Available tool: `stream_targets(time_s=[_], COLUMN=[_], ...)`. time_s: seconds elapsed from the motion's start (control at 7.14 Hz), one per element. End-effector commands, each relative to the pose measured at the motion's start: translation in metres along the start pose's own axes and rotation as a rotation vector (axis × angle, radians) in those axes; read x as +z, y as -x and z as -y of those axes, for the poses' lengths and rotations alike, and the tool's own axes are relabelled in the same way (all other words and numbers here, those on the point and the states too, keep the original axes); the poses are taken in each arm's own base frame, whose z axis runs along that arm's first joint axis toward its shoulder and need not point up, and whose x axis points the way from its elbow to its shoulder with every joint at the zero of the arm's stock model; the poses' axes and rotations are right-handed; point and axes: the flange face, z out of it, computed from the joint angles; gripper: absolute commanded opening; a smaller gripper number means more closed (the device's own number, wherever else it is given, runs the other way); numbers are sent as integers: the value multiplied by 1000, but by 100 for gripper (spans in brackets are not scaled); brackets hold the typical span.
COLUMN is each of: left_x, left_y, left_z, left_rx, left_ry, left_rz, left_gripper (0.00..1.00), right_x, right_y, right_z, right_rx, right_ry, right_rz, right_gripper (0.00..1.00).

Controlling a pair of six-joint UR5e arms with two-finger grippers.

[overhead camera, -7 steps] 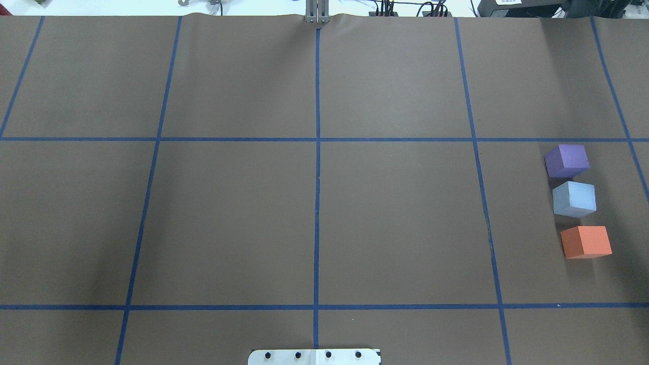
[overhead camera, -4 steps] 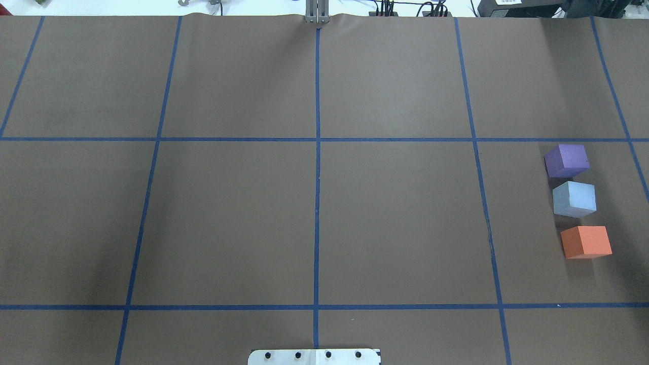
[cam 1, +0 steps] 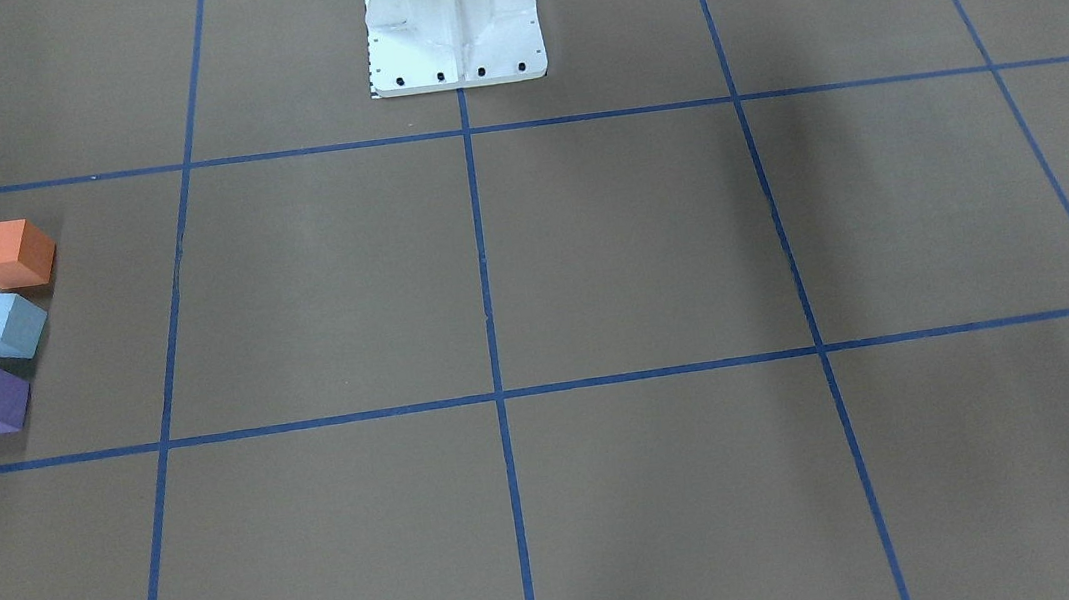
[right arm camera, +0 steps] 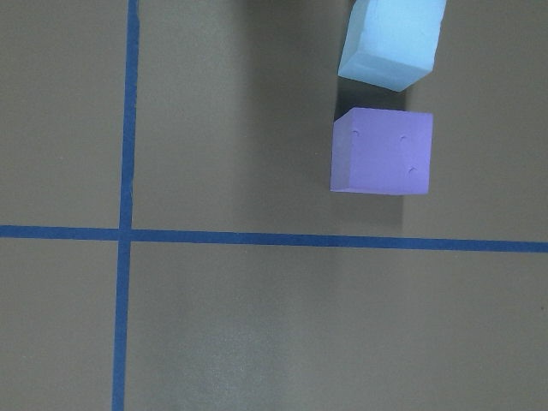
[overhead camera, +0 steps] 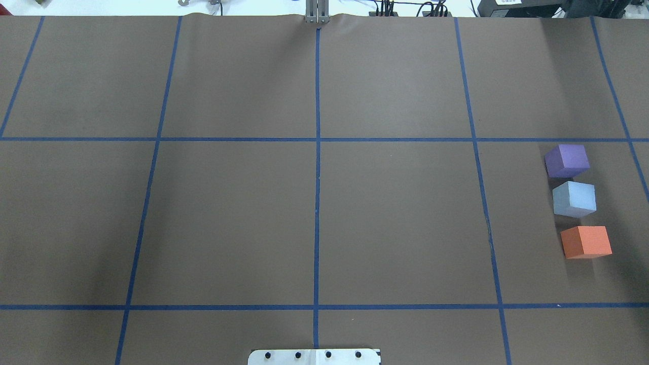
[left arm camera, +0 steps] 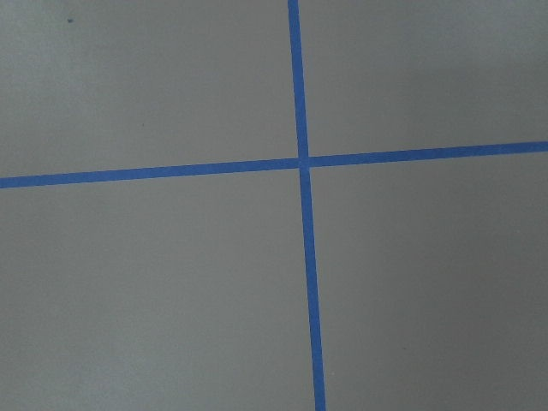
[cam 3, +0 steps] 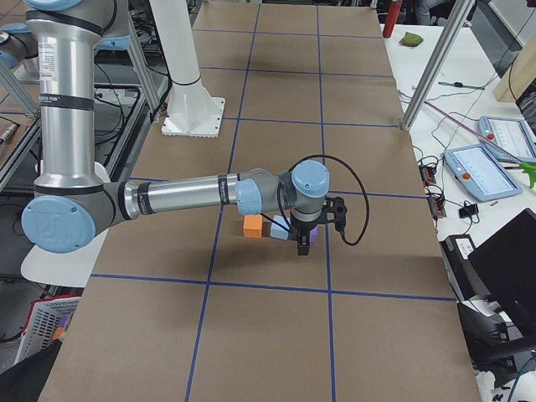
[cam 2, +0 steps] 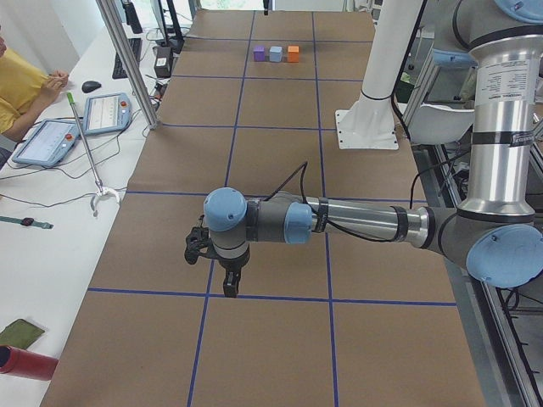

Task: Place blue block between orange and purple blocks

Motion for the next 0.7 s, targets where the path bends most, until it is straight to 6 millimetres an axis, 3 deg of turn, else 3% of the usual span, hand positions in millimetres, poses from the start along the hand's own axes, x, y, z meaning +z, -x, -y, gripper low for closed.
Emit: stream_targets(time_s=[0.0, 0.56], left_x=[0, 2], left_y=[0, 2], left_z=[0, -3], left_rx=[0, -1], left_ry=[0, 4], left_rz=[0, 0], left_gripper=[100, 100], right_x=[0, 0], right_y=[0, 3], right_z=[0, 0], right_rx=[-2, -9], right_ry=[-1, 1], right_rz=[0, 1], right_gripper=[100, 100])
